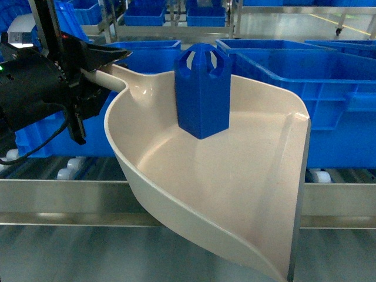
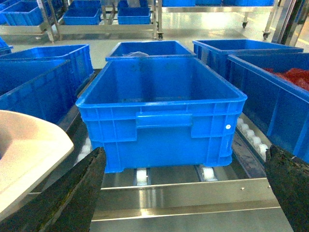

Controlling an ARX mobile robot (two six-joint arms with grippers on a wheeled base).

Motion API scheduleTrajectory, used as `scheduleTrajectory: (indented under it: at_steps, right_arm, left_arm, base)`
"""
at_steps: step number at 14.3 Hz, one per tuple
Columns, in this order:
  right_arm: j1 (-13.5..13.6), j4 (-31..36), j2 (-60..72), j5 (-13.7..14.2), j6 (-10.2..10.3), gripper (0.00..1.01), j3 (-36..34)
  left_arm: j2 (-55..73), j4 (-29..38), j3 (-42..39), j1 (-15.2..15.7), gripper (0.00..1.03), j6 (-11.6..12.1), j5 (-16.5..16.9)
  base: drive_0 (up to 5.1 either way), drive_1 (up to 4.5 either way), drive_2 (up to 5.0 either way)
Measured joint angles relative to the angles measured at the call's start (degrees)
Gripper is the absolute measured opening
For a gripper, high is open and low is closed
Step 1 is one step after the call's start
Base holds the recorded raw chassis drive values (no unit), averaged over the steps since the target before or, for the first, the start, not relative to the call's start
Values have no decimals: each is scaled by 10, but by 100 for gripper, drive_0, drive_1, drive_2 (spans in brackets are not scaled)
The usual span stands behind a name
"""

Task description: Place part in tray to right shelf

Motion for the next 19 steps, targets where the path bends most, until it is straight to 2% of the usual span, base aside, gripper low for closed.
scheduleTrajectory:
  at_steps: [19]
  right_arm:
    - [0,0,0,0,0,98,0]
  left_arm:
    - [0,0,0,0,12,0,0]
  base:
    - [0,0,0]
